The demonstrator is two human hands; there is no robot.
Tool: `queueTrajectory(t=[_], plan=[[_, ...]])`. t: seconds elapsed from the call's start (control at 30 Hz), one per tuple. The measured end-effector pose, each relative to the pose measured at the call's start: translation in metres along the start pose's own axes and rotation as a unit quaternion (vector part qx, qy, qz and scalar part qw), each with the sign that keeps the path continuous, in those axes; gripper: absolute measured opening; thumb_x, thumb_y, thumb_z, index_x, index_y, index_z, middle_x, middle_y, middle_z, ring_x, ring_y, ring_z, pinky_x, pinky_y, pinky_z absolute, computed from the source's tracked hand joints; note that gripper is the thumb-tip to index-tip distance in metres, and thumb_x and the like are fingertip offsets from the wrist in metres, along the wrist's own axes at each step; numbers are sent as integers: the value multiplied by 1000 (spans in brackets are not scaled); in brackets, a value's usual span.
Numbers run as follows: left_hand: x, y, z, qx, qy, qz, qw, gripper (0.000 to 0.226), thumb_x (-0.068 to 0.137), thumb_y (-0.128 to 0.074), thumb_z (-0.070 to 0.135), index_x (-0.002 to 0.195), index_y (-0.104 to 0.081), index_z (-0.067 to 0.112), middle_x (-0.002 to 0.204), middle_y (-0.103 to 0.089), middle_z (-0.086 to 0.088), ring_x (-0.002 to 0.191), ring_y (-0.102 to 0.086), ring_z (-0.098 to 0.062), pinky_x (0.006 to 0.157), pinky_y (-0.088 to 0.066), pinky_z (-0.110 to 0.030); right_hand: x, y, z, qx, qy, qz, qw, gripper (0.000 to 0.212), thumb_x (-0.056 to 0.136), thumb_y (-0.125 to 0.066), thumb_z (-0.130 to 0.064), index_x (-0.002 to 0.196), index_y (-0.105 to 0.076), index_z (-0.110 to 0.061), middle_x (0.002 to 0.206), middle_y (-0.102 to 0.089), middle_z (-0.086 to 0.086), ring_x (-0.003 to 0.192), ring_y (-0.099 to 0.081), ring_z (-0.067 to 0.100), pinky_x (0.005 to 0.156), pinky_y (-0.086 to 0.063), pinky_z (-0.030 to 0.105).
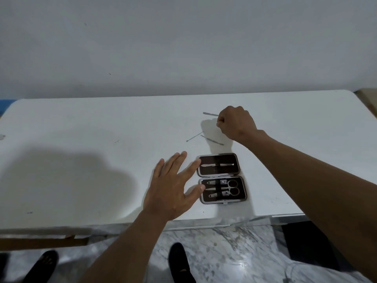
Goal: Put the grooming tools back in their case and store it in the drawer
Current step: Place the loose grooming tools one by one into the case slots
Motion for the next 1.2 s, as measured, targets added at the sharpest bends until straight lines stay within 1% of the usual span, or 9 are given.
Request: queueTrajectory(t=[0.13,0.27,0.4,0.53,0.6,0.7,0.87,1.07,1.2], plan=[[0,1,0,1,6,-1,1000,65,90,-37,67,150,-27,43,160,-27,2,148,-18,-15,119,-20,-48,33,-3,-5,-48,-18,13,999,16,86,-56,-9,97,-66,-7,96,-68,17,87,-63,39,70,-49,34],[0,1,0,1,8,-12,1000,67,90,-35,68,151,-21,44,161,-23,3,149,-13,-14,119,-17,-47,52,-5,-3,-65,-25,-23,997,20,83,-63,-12,103,-66,-8,103,-66,16,95,-62,39,77,-50,36],[-1,2,1,2,9,-19,1000,67,90,-34,68,151,-18,45,162,-21,5,150,-9,-12,120,-13,-46,61,-4,-1,-54,-32,-57,996,20,79,-70,-15,98,-67,-8,99,-67,17,91,-64,37,79,-55,38],[0,2,1,3,7,-23,1000,67,91,-32,70,151,-17,45,162,-20,4,150,-9,-13,121,-13,-46,67,-1,-6,-78,-19,-71,994,23,76,-67,-8,99,-64,-6,98,-66,17,89,-64,38,75,-54,37],[0,2,1,0,8,-23,1000,66,92,-31,71,151,-17,45,162,-19,5,150,-8,-13,121,-11,-45,70,2,-10,-90,-12,-90,992,21,74,-65,-6,94,-60,-5,92,-62,16,84,-63,38,69,-51,35],[-1,2,1,-7,10,-26,1000,66,92,-28,73,151,-17,46,162,-18,4,150,-7,-13,121,-9,-45,73,3,-14,-98,-10,-129,987,19,67,-67,-5,74,-49,-9,78,-56,12,71,-58,33,62,-46,32],[0,3,1,-8,12,-25,1000,66,92,-26,73,151,-15,47,163,-15,5,150,-3,-12,121,-4,-44,71,2,-15,-85,-17,-163,983,30,67,-74,-19,65,-44,-12,69,-53,7,62,-52,27,60,-42,29],[1,2,1,-3,12,-22,1000,66,91,-31,72,151,-20,45,162,-20,4,150,-9,-14,121,-12,-46,61,-3,-18,-112,-9,-133,985,31,68,-71,-16,65,-40,-12,69,-46,6,71,-53,30,63,-41,31],[-1,2,1,0,13,-19,1000,67,90,-34,69,151,-20,45,162,-21,4,150,-10,-13,120,-14,-46,50,-6,-16,-86,-10,-106,991,17,70,-66,-14,79,-52,-8,80,-55,9,73,-53,32,65,-44,30]])
Point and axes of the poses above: each hand's wrist, its own x-axis towards the middle knuckle, its own y-axis out of the back of the hand, z = x × y, the point moved 6 cm from there along x, towards the middle knuckle
